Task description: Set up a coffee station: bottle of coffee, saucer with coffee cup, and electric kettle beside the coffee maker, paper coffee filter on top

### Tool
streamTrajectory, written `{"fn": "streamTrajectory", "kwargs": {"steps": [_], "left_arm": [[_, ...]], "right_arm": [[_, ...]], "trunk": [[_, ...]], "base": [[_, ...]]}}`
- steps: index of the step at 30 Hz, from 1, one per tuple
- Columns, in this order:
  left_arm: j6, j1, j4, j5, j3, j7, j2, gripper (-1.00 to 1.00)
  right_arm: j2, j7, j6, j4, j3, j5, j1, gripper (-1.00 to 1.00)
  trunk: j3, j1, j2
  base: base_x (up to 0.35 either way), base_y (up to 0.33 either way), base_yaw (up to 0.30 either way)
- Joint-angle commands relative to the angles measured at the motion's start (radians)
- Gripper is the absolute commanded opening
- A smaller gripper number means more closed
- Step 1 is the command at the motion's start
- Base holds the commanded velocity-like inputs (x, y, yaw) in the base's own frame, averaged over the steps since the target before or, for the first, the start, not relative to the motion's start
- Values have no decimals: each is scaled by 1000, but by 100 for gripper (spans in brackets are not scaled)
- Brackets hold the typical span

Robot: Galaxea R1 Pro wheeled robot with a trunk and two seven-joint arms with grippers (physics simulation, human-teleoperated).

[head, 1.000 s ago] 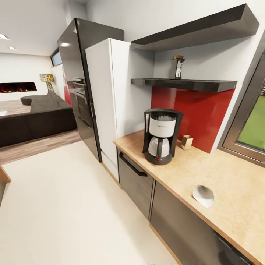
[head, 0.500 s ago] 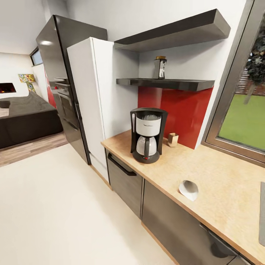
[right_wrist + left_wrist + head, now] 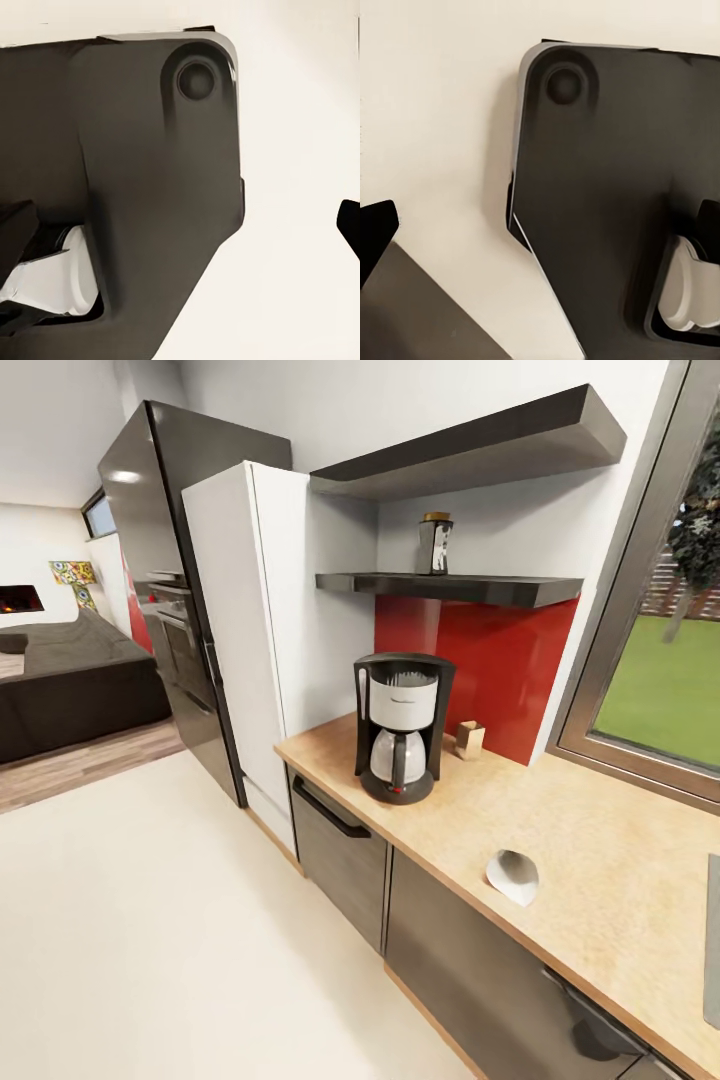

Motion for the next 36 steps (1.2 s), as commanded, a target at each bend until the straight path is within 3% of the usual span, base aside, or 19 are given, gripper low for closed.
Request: {"fn": "streamTrajectory", "kwargs": {"steps": [1, 6, 12, 17, 22, 26, 32, 36], "left_arm": [[-1, 0, -1, 7, 2, -1, 0, 100], [-1, 0, 0, 5, 1, -2, 2, 100], [-1, 0, -1, 3, -1, -3, 1, 100], [-1, 0, 0, 3, -1, -4, 0, 100], [-2, 0, 0, -1, -4, -5, 1, 100], [-2, 0, 0, -4, -8, -8, 2, 100], [0, -4, -1, -4, -9, -6, 5, 100], [0, -4, -2, -2, -8, -6, 9, 100]], "right_arm": [[0, 1, -1, -11, 0, -10, 0, 100], [5, 1, -2, -84, 0, -11, -1, 100], [30, 0, -2, -269, 1, -10, -3, 100], [107, -3, 1, -438, 4, 6, -4, 100], [151, -1, 2, -604, 15, 97, -6, 100], [165, -1, 5, -778, 108, 133, -8, 100], [167, -4, 9, -998, 258, 139, -9, 100], [167, -8, 12, -1119, 329, 141, -9, 100]], "trunk": [[-2, 1, -2], [-2, 1, -2], [-2, 1, -2], [-2, 1, -2], [-2, 1, -2], [-2, 1, -2], [-2, 1, -2], [-2, 1, -2]], "base": [[0, 0, 0], [0, 0, 0], [0, 0, 0], [0, 0, 0], [0, 0, 0], [0, 0, 0], [0, 0, 0], [0, 0, 0]]}}
